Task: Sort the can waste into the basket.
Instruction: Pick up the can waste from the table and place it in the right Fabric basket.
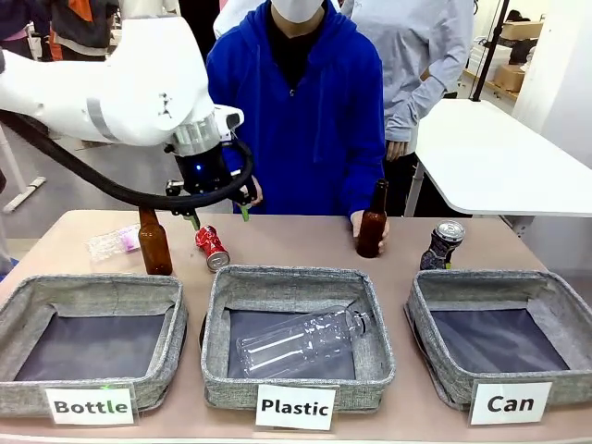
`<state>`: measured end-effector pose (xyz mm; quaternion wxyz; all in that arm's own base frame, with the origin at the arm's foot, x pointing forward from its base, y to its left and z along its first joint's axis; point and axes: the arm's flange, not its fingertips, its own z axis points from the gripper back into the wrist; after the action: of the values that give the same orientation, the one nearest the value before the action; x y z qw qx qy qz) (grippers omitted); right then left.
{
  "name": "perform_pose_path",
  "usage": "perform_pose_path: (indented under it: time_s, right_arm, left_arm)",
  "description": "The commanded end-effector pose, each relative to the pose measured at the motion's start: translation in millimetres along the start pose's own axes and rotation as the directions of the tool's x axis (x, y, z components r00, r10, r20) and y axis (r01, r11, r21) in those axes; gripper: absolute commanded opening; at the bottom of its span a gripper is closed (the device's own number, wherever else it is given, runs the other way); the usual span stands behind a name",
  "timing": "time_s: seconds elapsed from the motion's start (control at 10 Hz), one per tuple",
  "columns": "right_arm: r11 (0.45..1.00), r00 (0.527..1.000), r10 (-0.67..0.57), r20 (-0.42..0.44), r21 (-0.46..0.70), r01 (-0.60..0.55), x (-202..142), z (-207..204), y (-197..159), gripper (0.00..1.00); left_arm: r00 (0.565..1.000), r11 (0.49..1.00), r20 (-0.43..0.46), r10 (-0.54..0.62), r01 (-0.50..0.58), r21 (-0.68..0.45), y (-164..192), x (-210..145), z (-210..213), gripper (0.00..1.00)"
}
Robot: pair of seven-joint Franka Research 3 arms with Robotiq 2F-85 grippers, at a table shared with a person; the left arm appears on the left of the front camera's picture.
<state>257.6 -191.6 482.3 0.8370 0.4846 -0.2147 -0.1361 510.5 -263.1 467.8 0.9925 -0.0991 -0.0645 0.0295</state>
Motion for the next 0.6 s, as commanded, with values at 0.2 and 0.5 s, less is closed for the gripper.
perform_pose_path:
  time_s: [0.2, 0.5]
  right_arm:
    - [0.999, 1.0, 0.024, 0.014, 0.031, -0.024, 1.6, 0.8, -0.2, 1.0]
    - [0.999, 1.0, 0.024, 0.014, 0.031, -0.024, 1.6, 0.8, -0.2, 1.0]
  left_arm:
    - [0.975, 0.943, -0.022, -0.22, 0.207, -0.262, 88.5, -55.4, 60.1, 1.0]
    - [0.993, 0.947, 0.048, -0.112, 0.121, -0.299, 105.2, -62.1, 66.8, 1.0]
